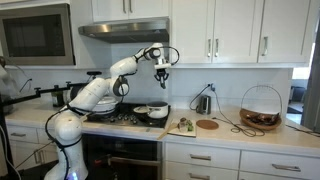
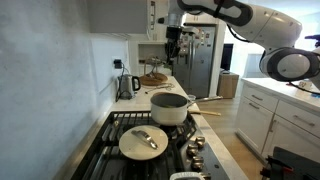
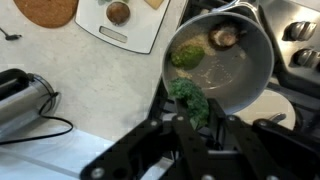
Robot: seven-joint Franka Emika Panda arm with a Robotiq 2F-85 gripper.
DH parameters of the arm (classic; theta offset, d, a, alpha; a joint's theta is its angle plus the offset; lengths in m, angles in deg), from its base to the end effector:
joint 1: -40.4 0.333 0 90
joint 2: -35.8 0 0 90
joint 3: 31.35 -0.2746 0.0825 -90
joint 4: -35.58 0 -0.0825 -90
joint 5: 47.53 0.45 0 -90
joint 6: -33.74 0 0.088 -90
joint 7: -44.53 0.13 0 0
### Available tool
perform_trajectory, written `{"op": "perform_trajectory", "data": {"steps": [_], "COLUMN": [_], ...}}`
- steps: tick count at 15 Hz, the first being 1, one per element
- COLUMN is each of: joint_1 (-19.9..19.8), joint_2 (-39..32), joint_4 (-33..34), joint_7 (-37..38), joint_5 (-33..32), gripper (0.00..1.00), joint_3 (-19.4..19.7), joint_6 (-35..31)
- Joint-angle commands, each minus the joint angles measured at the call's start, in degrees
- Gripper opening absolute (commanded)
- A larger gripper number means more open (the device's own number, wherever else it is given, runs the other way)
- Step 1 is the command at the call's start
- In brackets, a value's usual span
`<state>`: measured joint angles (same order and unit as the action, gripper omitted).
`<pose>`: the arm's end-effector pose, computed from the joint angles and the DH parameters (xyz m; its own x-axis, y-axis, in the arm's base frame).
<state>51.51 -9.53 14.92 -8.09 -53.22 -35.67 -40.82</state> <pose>0.7214 0.1513 0.6109 0.4240 0.9036 0.0616 0.8924 -0.4284 0.1417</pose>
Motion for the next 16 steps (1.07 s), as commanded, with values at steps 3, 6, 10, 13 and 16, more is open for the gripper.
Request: {"op": "perform_trajectory", "data": {"steps": [3,6,10,13,16], "joint_1": [-1.1,-1.5,-0.6,0.0,0.2], "joint_2": [3.2,2.4,-1.5,-3.4,-5.7], "joint_4": [-2.1,-2.0,1.3,0.6,0.6], "joint_7": [-3.6,-5.2,-7.2,-7.7,-7.9], "joint_5": [3.0,4.3,2.9,1.8,2.0], "gripper": [0.07,0.07,0.07,0.07,0.07], "joint_3": [-1.4,-2.1,-1.0,-0.4,-0.6], "joint_6": [6.4,7.4,8.6,7.4,7.1]}}
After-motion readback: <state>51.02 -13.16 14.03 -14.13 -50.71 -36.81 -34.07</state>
